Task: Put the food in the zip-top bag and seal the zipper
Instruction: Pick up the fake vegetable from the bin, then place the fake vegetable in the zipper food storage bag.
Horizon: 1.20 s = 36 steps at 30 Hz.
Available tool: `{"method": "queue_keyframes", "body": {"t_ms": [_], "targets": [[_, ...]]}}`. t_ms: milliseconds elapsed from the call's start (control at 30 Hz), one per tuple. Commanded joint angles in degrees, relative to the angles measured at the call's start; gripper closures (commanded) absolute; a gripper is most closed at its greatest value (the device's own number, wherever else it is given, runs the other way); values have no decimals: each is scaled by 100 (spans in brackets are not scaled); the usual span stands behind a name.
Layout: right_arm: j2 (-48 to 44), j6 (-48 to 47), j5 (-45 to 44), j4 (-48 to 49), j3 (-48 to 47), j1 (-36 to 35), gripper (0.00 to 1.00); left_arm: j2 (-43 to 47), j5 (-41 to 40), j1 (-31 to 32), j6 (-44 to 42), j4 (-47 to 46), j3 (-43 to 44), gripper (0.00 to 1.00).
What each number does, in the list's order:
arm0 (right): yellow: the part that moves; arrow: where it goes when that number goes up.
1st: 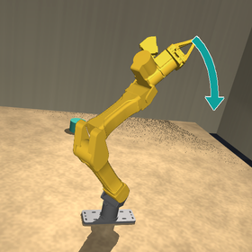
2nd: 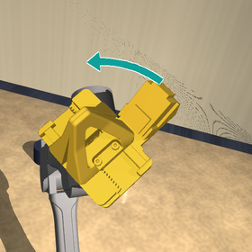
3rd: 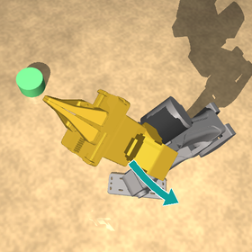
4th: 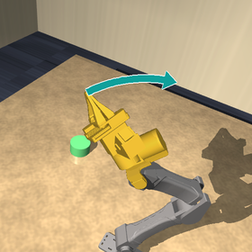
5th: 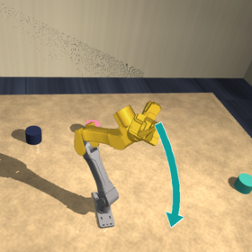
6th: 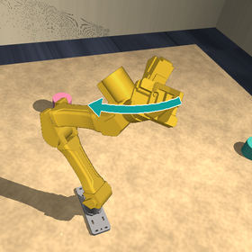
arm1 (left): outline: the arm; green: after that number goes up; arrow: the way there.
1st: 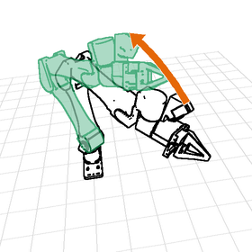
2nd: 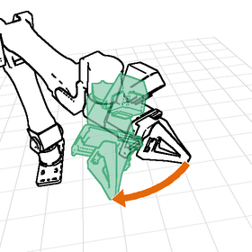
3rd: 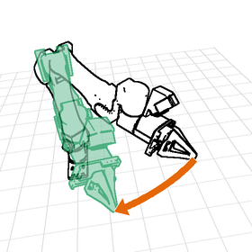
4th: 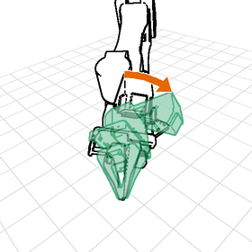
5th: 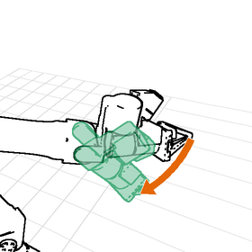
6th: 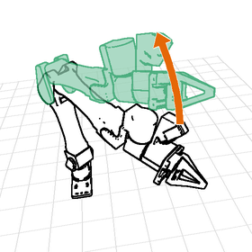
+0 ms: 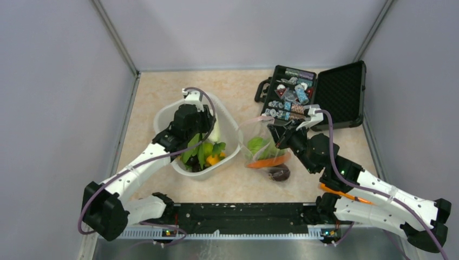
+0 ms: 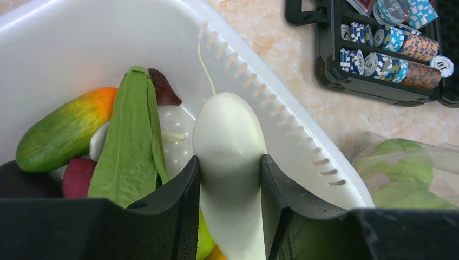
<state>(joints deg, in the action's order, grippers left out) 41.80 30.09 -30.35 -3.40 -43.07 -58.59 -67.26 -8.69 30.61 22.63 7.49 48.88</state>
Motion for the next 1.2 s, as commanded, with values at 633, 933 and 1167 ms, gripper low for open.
{"method": "queue_keyframes", "body": {"t_ms": [633, 933, 1167], "targets": [[188, 85, 81, 415, -114, 31, 100, 2301, 1823, 137, 945, -2463, -334, 78], [275, 102, 177, 547, -130, 25, 100, 1828, 1621, 671, 972, -4223, -469, 78], [272, 95, 184, 501, -183, 31, 100, 1480, 927, 1044, 735, -5153, -531, 82]]}}
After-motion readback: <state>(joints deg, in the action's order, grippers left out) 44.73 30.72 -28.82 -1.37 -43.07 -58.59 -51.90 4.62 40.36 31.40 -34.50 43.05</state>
